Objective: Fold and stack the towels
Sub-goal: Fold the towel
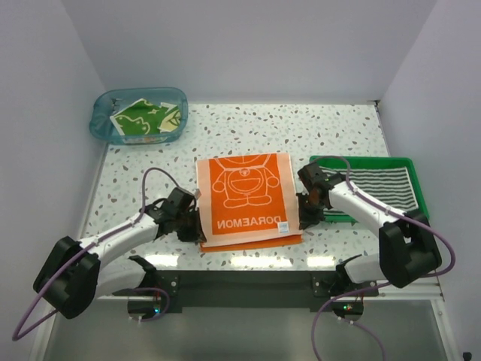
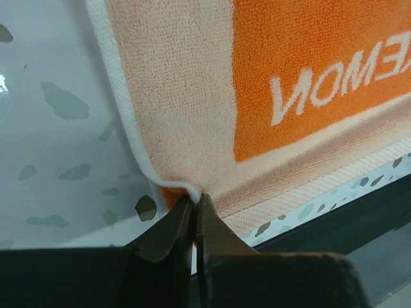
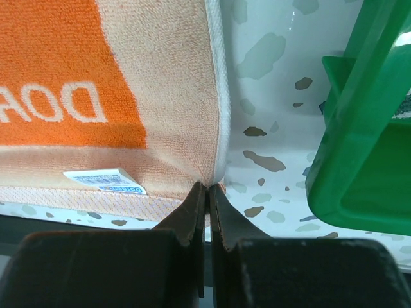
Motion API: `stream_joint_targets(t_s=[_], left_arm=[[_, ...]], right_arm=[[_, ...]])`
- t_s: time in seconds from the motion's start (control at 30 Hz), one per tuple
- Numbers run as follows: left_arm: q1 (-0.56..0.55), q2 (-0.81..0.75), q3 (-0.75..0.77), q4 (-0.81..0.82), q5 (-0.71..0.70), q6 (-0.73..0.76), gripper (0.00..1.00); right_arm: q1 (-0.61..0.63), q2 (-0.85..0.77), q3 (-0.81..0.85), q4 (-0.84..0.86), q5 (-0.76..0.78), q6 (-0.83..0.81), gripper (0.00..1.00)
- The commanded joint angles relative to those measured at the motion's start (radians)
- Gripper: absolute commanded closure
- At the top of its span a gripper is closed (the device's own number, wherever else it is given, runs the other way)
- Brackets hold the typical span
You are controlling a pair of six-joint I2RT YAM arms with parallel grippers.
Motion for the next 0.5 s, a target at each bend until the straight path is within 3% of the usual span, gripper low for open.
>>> stream_joint_targets(t_s=[0.0,0.47], left_arm=[[0.002,0.048,-0.015,0.022,-0.065,0.028,1.00],[-0.003,0.069,-0.029,0.000,-0.108,-0.033,1.00]], right_arm=[[-0.012,0.014,-0.007,-0.043,0.107,-0.036,0.99],[-0.012,0.073,-0.065,0.023,0.064,-0.035,0.99]])
